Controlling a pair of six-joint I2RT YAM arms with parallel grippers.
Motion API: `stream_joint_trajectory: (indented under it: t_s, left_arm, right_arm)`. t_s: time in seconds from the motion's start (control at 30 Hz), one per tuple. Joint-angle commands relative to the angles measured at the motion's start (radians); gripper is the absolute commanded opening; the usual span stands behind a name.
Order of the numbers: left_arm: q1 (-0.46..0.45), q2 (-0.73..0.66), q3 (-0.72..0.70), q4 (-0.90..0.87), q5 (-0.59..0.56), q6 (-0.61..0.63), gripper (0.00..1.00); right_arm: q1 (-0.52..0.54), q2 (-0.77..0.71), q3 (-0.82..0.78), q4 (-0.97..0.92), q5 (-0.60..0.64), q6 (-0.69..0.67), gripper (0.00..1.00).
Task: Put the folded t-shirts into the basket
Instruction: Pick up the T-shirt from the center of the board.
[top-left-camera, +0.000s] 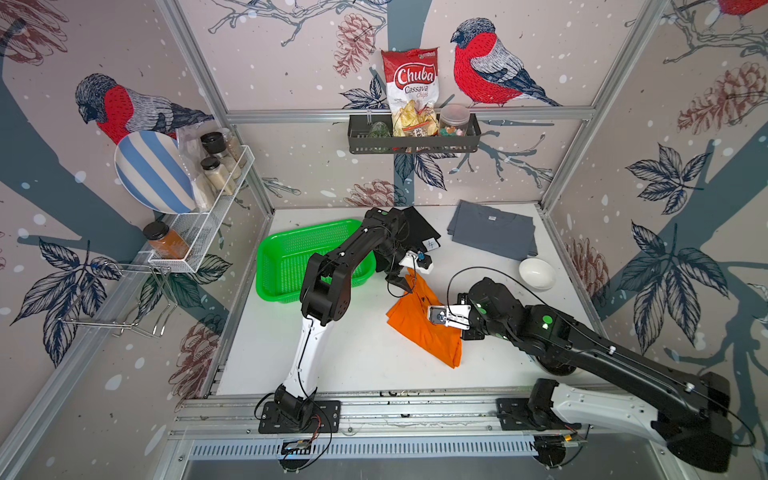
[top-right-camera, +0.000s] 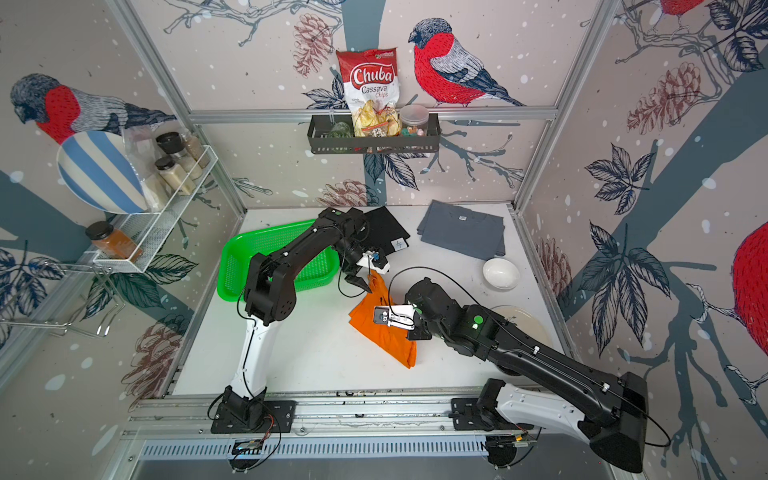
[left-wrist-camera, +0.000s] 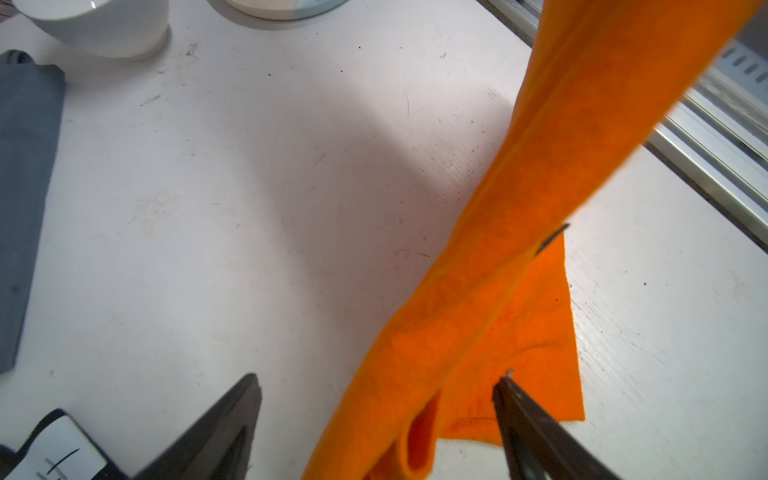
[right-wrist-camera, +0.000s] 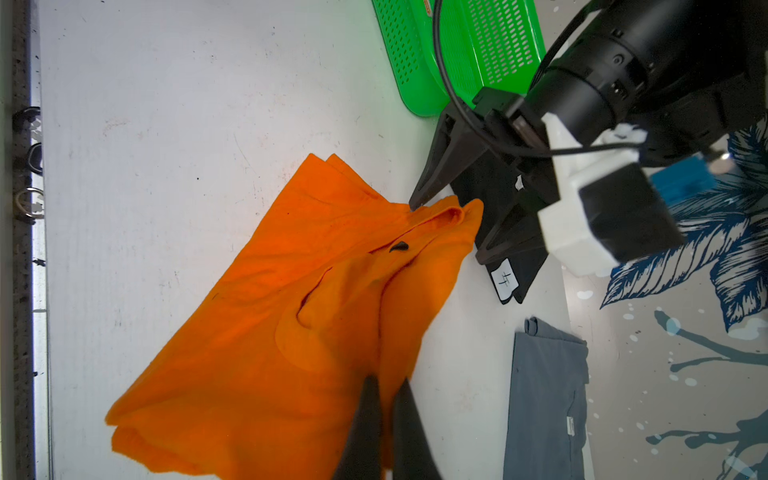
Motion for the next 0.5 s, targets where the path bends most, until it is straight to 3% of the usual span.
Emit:
stream_joint_trajectory:
  t_s: [0.0, 0.2, 0.37, 0.47]
  left_arm:
    - [-0.005, -0.001, -0.013, -0.053, -0.051, 0.057, 0.69]
    - [0.005, -0.079, -0.083, -0.015, -0.105, 0.026, 0.03]
    - [0.033, -0.2, -0.12, -0.061, -0.1, -0.037, 0.0]
    - [0.059, -0.303, -0.109, -0.217, -0.064, -0.054, 0.0]
  right_arm:
    - [0.005, -0.023, 0.013, 0.024, 0.026, 0.024, 0.0]
    - [-0.046, -0.074, 0.015, 0.027, -0.022, 0.115, 0.0]
    - [-0.142, -0.083, 0.04, 0.052, -0.114, 0.23, 0.0]
    - [-0.157, -0.06, 0.06, 0.088, -0.136, 0.261, 0.0]
